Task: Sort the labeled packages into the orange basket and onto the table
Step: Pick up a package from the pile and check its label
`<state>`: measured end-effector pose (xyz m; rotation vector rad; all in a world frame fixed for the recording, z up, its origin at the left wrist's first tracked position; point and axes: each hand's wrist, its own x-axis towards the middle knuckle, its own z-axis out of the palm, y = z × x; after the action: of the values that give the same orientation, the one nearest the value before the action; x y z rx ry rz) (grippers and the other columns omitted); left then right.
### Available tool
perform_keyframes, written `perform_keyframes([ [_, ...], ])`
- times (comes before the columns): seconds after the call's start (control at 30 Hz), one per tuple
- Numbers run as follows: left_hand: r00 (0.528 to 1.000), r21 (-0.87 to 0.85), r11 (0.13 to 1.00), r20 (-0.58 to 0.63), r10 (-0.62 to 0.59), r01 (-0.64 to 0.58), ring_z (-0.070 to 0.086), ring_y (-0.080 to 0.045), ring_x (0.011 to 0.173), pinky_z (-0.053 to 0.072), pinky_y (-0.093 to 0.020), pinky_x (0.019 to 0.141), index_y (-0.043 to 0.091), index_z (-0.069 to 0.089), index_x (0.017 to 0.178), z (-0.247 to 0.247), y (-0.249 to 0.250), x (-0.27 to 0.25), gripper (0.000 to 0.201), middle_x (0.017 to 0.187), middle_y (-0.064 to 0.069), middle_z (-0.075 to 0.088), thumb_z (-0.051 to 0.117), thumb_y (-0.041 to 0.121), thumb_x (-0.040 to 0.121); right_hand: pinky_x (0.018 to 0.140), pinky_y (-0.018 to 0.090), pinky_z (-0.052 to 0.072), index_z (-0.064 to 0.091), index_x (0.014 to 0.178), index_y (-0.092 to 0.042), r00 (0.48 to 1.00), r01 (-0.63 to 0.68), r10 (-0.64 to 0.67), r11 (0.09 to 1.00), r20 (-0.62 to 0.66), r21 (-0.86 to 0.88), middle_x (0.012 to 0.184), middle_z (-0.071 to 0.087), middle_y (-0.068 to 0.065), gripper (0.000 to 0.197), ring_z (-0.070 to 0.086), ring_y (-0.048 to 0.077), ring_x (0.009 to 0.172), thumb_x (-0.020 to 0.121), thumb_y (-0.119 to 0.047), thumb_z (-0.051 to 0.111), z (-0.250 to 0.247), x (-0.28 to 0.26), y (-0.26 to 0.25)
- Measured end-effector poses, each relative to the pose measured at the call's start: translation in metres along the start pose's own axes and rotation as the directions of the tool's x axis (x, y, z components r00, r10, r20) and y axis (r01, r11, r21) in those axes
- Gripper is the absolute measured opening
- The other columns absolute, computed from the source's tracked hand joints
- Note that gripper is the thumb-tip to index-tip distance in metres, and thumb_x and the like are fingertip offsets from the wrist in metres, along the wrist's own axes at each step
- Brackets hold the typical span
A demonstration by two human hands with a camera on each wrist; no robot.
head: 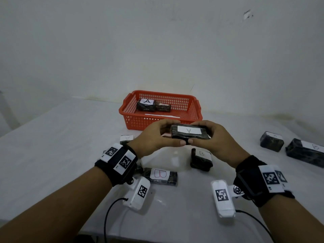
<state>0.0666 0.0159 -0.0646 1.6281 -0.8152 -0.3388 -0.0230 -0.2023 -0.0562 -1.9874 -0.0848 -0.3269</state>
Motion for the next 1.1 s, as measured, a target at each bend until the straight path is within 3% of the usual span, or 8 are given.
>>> perform_keyframes([
  [0.17, 0.999, 0.018, 1.000, -0.045, 0.014, -0.014, 0.069, -0.015, 0.119, 0.056, -0.040, 0.105, 0.012, 0.059, 0.135, -0.0005, -0.0018, 0.0019, 0.063, 0.128, -0.002, 0.072, 0.087, 0.006, 0.080, 0.098, 0.028, 0.059, 0.065, 0.129, -0.024, 0.999, -0.040, 0.036, 0.995, 0.039, 0.090, 0.126, 0.072, -0.002, 0.062, 0.069, 0.013, 0.117, 0.072, -0.026, 0.089, 0.0011, -0.0033, 0.0033],
  [0.33, 1.000, -0.036, 0.999, -0.011, -0.002, 0.001, 0.066, -0.014, 0.123, 0.055, -0.039, 0.105, 0.013, 0.057, 0.138, 0.0005, 0.0014, -0.0003, 0.069, 0.132, -0.002, 0.070, 0.088, 0.004, 0.076, 0.091, 0.025, 0.061, 0.062, 0.133, -0.020, 0.999, -0.048, 0.046, 0.989, 0.020, 0.141, 0.128, 0.071, -0.002, 0.063, 0.073, 0.015, 0.114, 0.078, -0.005, 0.088, -0.0017, -0.0047, 0.0045],
  [0.5, 1.000, -0.051, 0.999, -0.020, -0.003, 0.002, 0.067, -0.018, 0.124, 0.057, -0.047, 0.103, 0.009, 0.058, 0.136, 0.0006, 0.0016, 0.0002, 0.067, 0.131, -0.005, 0.070, 0.087, -0.001, 0.077, 0.087, 0.028, 0.062, 0.060, 0.136, -0.021, 0.998, -0.060, 0.056, 0.982, 0.026, 0.176, 0.130, 0.069, -0.003, 0.068, 0.073, 0.017, 0.115, 0.076, -0.008, 0.089, -0.0006, -0.0064, 0.0050],
  [0.6, 1.000, -0.064, 0.998, -0.002, 0.000, 0.000, 0.069, -0.022, 0.122, 0.058, -0.048, 0.101, 0.010, 0.055, 0.138, 0.0008, 0.0031, -0.0010, 0.072, 0.133, -0.007, 0.069, 0.086, -0.007, 0.075, 0.085, 0.038, 0.064, 0.061, 0.136, -0.022, 0.988, -0.149, 0.155, 0.940, 0.005, 0.308, 0.129, 0.072, 0.005, 0.051, 0.077, 0.025, 0.107, 0.089, -0.019, 0.079, 0.0018, -0.0047, 0.0030],
  [0.7, 1.000, -0.088, 0.996, 0.017, -0.008, 0.009, 0.068, -0.022, 0.123, 0.058, -0.048, 0.101, 0.012, 0.054, 0.140, 0.0017, 0.0030, 0.0000, 0.074, 0.135, -0.006, 0.067, 0.087, -0.004, 0.075, 0.089, 0.046, 0.063, 0.067, 0.130, -0.012, 0.981, -0.176, 0.195, 0.920, -0.020, 0.349, 0.117, 0.079, 0.009, 0.033, 0.078, 0.029, 0.102, 0.097, -0.013, 0.071, 0.0017, -0.0033, 0.0044],
  [0.8, 1.000, -0.084, 0.996, -0.027, -0.017, 0.014, 0.068, -0.017, 0.122, 0.055, -0.044, 0.106, 0.015, 0.056, 0.141, 0.0051, 0.0044, 0.0022, 0.062, 0.133, -0.002, 0.069, 0.082, 0.019, 0.085, 0.086, 0.039, 0.063, 0.070, 0.126, -0.008, 0.987, -0.126, 0.153, 0.932, -0.054, 0.339, 0.112, 0.081, 0.009, 0.031, 0.078, 0.029, 0.102, 0.095, -0.006, 0.072, 0.0017, -0.0041, 0.0043],
  [0.93, 0.991, 0.005, 1.000, -0.130, 0.022, -0.022, 0.074, -0.017, 0.110, 0.058, -0.040, 0.101, 0.014, 0.070, 0.124, 0.0077, 0.0027, 0.0058, 0.035, 0.119, -0.004, 0.077, 0.076, 0.006, 0.091, 0.079, 0.033, 0.065, 0.070, 0.123, -0.006, 0.987, -0.115, 0.145, 0.936, -0.068, 0.332, 0.108, 0.081, 0.010, 0.030, 0.080, 0.028, 0.097, 0.093, -0.005, 0.074, 0.0034, -0.0028, 0.0043],
  [1.1, 0.990, -0.012, 1.000, -0.139, 0.015, -0.017, 0.074, -0.019, 0.109, 0.061, -0.037, 0.096, 0.010, 0.070, 0.125, 0.0079, 0.0014, 0.0069, 0.037, 0.118, -0.008, 0.076, 0.078, 0.003, 0.089, 0.078, 0.033, 0.065, 0.074, 0.120, -0.008, 0.983, -0.115, 0.154, 0.940, -0.099, 0.321, 0.105, 0.082, 0.009, 0.025, 0.080, 0.028, 0.095, 0.098, -0.020, 0.070, 0.0060, -0.0043, 0.0023],
])
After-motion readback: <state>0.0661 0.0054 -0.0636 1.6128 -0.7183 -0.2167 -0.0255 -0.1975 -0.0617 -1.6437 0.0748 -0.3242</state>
